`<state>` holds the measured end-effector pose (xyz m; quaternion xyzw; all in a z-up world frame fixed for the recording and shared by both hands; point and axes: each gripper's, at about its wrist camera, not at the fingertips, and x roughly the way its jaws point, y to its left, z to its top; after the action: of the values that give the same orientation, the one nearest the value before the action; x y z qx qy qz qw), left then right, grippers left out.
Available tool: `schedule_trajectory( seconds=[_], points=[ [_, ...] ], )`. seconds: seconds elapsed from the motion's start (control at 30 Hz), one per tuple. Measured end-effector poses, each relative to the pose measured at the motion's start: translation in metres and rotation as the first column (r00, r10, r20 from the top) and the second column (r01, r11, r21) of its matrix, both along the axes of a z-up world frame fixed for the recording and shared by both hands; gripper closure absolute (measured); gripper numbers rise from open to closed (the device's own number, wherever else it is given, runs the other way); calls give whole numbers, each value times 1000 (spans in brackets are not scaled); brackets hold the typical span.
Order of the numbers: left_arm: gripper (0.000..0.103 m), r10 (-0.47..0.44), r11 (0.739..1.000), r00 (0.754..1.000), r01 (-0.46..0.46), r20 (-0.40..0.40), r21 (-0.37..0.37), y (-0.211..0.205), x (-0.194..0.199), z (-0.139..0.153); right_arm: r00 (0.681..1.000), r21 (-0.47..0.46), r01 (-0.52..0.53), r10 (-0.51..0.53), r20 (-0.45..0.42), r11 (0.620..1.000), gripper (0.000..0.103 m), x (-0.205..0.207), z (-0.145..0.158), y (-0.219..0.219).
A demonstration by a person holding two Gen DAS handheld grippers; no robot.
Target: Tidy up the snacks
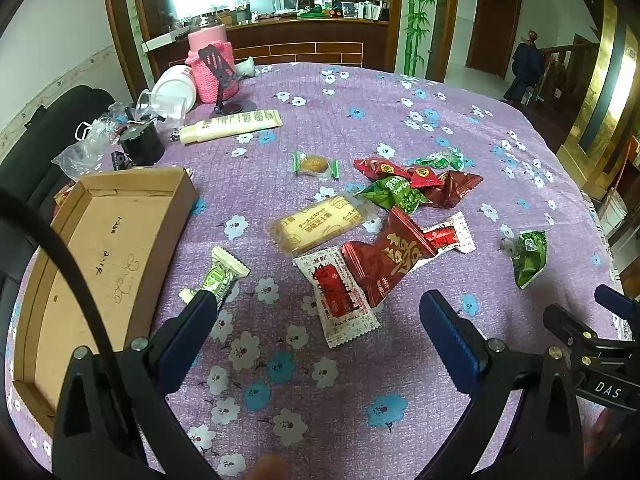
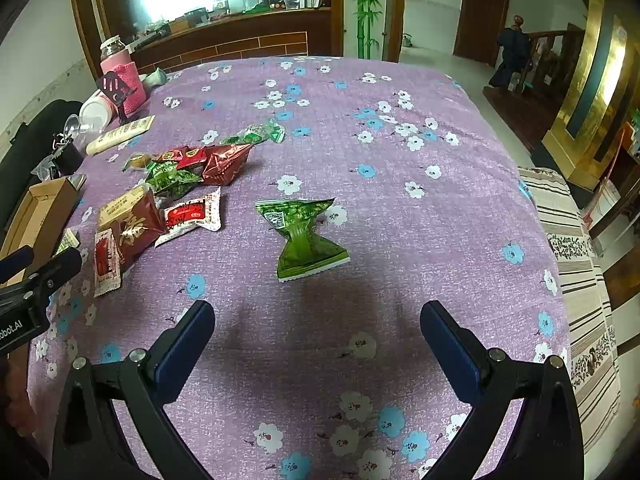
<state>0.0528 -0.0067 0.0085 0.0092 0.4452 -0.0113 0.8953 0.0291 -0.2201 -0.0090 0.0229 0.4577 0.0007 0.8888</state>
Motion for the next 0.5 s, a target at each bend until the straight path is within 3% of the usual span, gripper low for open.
schedule_trajectory(
  seconds=[0.5],
  points=[
    [2, -2, 1000, 1000, 2, 2, -5, 0, 0, 0, 1000, 1, 3, -3, 1, 1000, 0, -1, 1, 0]
  ],
)
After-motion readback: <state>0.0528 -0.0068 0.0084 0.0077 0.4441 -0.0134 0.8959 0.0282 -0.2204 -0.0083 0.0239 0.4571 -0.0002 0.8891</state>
